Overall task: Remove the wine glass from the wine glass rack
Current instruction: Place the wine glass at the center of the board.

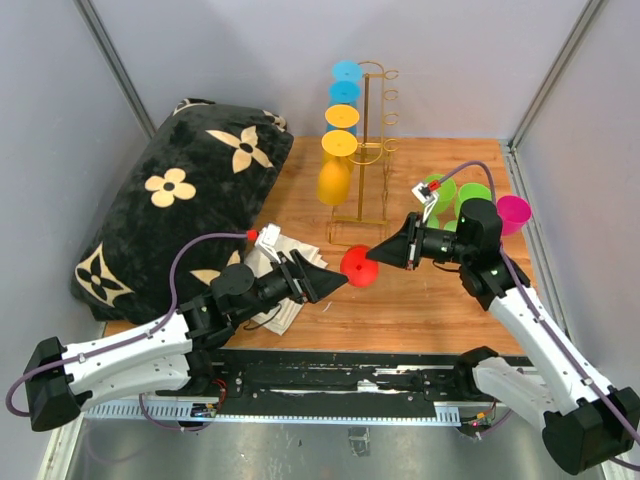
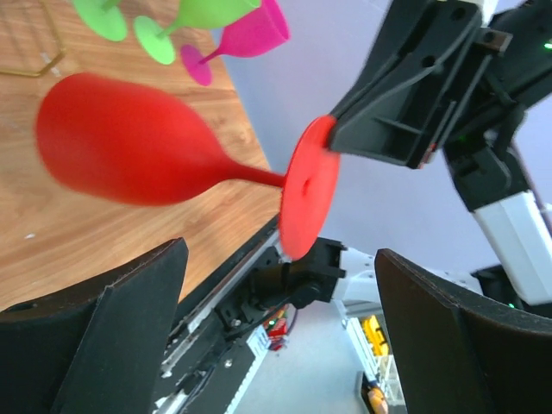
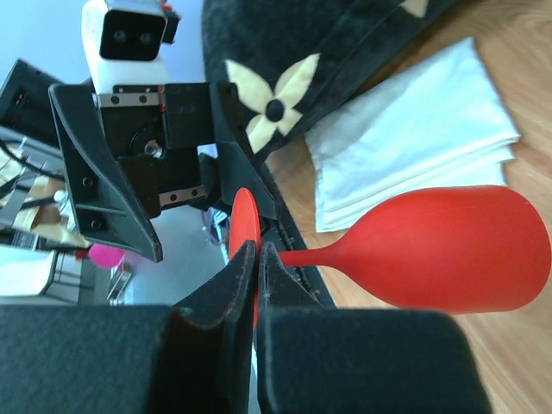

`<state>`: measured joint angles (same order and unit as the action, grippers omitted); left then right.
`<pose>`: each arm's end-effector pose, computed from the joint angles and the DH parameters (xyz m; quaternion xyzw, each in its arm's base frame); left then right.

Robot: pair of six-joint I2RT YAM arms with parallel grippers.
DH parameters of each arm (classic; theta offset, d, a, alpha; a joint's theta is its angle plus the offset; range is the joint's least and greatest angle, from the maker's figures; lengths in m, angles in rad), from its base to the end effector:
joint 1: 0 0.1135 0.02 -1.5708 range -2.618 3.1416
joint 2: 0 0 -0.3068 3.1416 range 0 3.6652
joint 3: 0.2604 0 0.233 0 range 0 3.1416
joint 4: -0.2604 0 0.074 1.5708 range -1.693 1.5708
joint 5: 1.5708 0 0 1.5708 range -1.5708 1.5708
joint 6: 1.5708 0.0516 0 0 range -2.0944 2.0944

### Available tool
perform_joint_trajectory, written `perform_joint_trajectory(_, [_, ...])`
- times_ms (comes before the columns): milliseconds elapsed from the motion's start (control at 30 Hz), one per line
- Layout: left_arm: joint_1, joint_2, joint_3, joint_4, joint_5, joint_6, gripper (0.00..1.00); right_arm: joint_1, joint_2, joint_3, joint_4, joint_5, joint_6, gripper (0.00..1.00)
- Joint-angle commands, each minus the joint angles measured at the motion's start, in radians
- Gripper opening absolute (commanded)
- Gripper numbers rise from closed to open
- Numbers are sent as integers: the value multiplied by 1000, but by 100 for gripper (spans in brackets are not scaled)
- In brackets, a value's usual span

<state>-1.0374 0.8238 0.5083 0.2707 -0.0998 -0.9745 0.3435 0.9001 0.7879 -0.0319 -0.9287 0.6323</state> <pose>0.0906 -0.1433 0.3202 -0.0117 0.7226 -0.5637 0.3999 0.1401 0.0940 0.3732 -0.1927 0.7112 0.5734 0.3581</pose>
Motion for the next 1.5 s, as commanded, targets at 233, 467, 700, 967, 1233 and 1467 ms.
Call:
perform_joint_trajectory(233, [7,29,7,139,122,-17,79,122,43,51,138,-29,-5,2])
perform_joint_trajectory(467, [7,26,3,134,115,-15,56,133,37,47,143,-21,-3,2])
perform_joint_trajectory(700, [7,28,4,132,116,-11,41,137,20,38,190,-45,18,3])
perform_joint_trajectory(967, [7,28,6,136,126,-3,16,149,16,41,203,-59,21,4])
perform_joint_trajectory(1233, [7,35,18,112,129,18,0,180,16,50,161,-50,-19,9])
perform_joint_trajectory(1467, [7,18,27,92,128,45,0,202,34,81,69,-51,-85,14])
